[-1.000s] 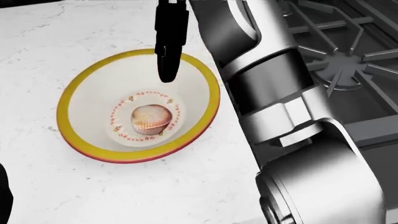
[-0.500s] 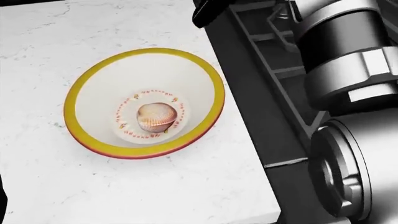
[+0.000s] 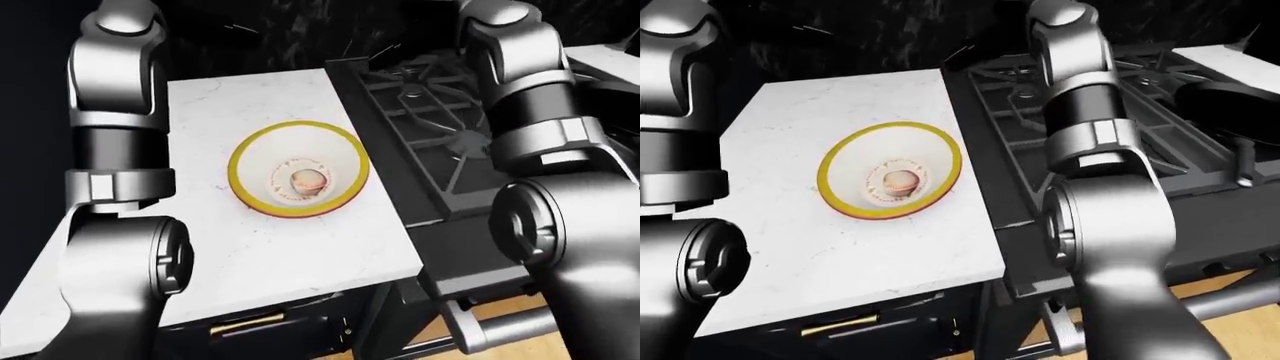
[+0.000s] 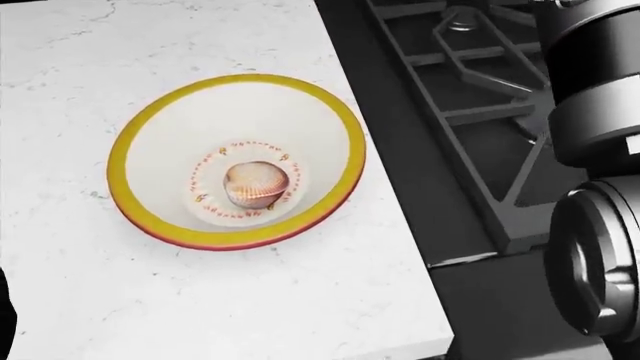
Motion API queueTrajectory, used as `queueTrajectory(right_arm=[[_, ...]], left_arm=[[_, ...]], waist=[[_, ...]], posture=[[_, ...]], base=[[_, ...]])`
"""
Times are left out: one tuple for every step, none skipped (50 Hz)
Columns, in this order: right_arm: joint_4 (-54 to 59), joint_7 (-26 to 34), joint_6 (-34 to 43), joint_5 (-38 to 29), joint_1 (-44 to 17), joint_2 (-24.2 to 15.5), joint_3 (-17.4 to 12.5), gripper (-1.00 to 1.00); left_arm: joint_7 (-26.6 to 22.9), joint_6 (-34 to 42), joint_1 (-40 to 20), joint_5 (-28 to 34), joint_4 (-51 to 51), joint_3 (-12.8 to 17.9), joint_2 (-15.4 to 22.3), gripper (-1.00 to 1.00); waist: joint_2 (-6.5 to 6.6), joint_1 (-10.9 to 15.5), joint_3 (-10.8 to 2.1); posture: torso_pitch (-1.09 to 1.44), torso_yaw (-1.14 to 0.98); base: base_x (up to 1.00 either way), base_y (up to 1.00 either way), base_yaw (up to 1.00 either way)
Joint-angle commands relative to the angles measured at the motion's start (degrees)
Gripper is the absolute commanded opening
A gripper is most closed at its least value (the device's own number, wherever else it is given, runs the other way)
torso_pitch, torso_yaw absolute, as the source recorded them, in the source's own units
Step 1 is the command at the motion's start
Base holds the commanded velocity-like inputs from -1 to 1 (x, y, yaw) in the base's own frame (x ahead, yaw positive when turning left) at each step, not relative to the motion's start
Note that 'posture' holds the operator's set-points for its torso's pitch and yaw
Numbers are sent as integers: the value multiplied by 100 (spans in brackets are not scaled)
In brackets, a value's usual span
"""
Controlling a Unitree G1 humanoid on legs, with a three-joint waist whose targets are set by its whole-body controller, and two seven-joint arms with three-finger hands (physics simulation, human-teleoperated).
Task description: Pick the scallop from the pan and place it in the bowl.
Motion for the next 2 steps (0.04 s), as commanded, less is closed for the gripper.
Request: queueTrajectory(right_arm=[[-248, -153, -81, 158, -238, -118, -69, 100], [-238, -166, -69, 181, -231, -134, -54, 100]], left_arm=[[75, -127, -255, -8, -159, 43, 55, 100], [97, -187, -270, -3, -82, 33, 58, 100]], waist=[[7, -1, -211], [3, 1, -207]], posture=[[0, 0], [0, 0]], base=[[0, 0, 0], [0, 0, 0]])
